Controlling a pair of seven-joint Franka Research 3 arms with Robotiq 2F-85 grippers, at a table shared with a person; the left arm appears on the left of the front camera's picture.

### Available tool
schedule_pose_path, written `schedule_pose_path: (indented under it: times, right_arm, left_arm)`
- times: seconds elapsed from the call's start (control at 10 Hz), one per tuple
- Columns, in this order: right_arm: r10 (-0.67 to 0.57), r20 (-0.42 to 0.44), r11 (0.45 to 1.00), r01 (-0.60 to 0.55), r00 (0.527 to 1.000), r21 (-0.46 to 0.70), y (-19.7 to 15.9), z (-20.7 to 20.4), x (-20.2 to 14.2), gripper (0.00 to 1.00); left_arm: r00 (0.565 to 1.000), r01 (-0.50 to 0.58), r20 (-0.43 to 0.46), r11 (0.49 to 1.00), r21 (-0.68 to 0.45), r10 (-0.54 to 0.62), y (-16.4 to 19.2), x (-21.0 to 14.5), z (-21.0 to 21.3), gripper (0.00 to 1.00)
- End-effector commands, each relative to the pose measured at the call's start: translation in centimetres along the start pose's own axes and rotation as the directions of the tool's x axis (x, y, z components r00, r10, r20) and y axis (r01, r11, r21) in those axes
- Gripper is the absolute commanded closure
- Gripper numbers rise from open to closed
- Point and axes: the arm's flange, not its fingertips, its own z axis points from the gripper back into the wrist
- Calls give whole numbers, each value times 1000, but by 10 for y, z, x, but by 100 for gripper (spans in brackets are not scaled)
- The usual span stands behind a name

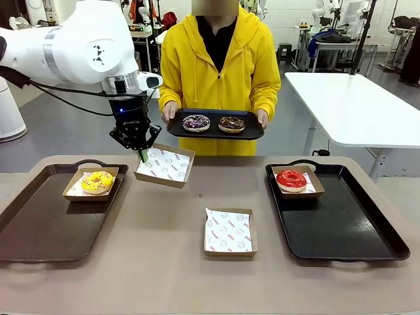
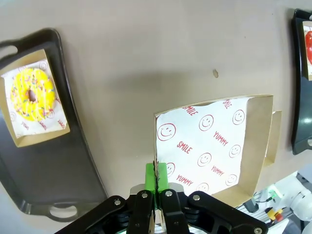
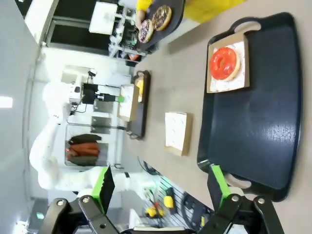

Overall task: Individually package the donuts and arrange them on the tray.
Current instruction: Place the picked Paper togo box on the Handle tray while simultaneously picking up another Paper togo box from the table with the other hand.

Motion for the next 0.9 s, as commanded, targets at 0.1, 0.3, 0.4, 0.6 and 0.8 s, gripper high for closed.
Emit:
schedule_pose_path:
  times: [0.1, 0.3, 0.4, 0.6, 0.8]
  right_arm:
    - [-73, 17, 987, 70, 997, 143, -49, 11, 19, 0]
    - [-110, 11, 980, 106, 994, 167, -71, 14, 17, 0]
    - [-115, 2, 981, 114, 993, 158, -74, 13, 18, 0]
    - [-93, -3, 988, 93, 996, 121, -69, 3, 24, 0]
    - [-139, -2, 980, 138, 990, 144, -79, 9, 13, 0]
  left_arm:
    - [997, 70, -16, 997, 45, -70, 3, 17, 4, 100]
    - [997, 74, -16, 996, 48, -73, 4, 29, 5, 100]
    - [998, 56, 1, 998, 34, -56, 5, 33, 5, 100]
    - [999, -4, 32, 1000, 18, 3, 11, 33, 1, 100]
    - [999, 42, -1, 999, 23, -42, 6, 28, 1, 100]
